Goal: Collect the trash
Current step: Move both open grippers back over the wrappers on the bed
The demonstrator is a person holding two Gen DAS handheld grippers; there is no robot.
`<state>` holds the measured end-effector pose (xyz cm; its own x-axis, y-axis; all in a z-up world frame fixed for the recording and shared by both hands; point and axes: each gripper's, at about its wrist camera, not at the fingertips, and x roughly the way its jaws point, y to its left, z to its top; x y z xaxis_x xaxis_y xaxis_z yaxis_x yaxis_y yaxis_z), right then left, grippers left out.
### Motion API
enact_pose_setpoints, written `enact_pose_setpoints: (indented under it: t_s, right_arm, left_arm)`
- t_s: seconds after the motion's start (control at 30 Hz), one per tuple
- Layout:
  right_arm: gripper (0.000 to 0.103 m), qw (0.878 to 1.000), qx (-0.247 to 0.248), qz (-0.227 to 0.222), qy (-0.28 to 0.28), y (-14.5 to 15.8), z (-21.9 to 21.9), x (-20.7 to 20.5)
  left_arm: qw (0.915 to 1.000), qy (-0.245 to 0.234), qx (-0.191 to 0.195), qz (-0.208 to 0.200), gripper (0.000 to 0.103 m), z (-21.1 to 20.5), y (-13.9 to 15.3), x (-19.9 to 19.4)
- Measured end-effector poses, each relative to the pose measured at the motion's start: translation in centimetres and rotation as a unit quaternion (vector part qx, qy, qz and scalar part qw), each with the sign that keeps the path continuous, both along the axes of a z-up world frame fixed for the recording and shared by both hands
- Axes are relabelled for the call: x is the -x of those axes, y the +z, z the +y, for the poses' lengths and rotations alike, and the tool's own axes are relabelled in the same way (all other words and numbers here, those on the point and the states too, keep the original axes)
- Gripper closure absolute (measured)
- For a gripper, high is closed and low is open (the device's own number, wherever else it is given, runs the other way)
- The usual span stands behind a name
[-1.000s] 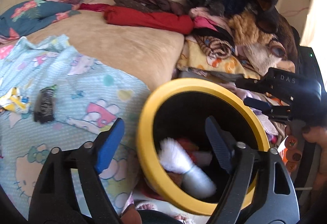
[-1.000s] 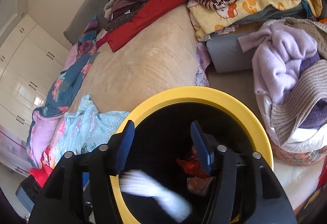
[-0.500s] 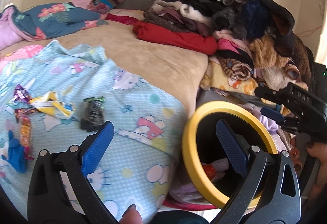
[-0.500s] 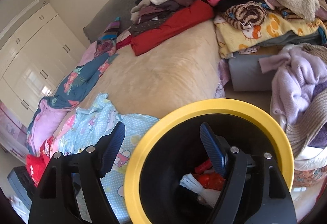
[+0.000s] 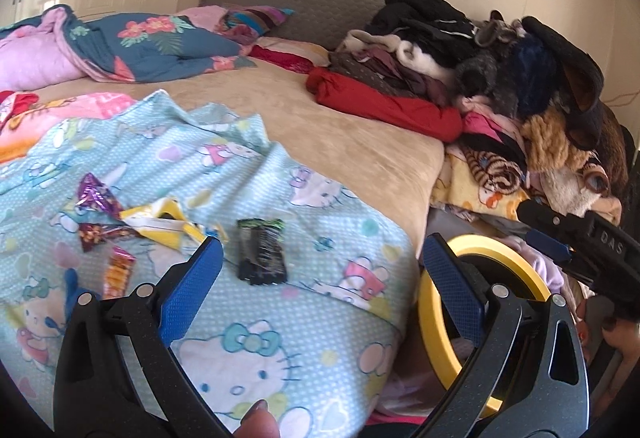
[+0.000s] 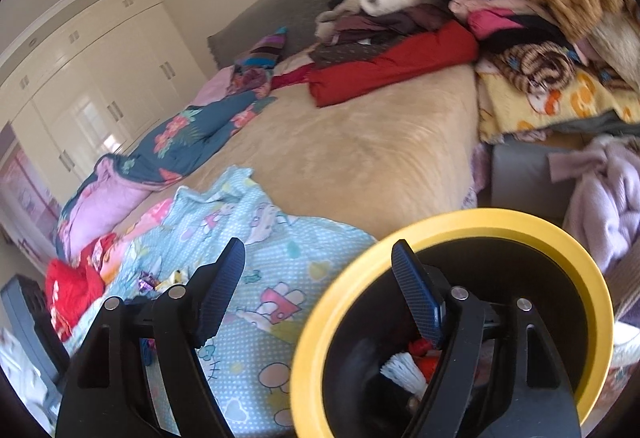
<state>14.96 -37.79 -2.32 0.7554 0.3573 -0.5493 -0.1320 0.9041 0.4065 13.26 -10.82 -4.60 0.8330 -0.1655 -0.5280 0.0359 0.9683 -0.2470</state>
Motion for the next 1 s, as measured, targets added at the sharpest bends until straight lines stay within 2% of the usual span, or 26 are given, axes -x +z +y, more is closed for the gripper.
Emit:
enact_pose_setpoints:
  t_s: [0.27,0.47,0.73,1.0]
  right_arm:
    - [0.03,0.999,0.008,-0.013,0.045,0.0,4.2,-0.1]
    - [0.03,0.997,0.017,-0.001,0.078,-1.1,7.7,-0.4]
    - [0.03,0.991,0.054,0.014,0.12,-3.1,12.6,-1.5]
    - [0.03,0.986,0.065,0.026,0.153,-4.6,15.3,-2.3]
  left_arm:
    - [0.9994,0.035,0.003,-0.002,0.011,3.0,0.1,-0.1]
    - [0.9977,0.066,0.012,0.0,0.011,5.9,0.0,0.0]
    - [0.9945,0.102,0.025,0.002,0.011,9.6,-0.4,0.0]
    - [0.9907,0.131,0.035,0.008,0.011,13.2,-1.0,-0.4]
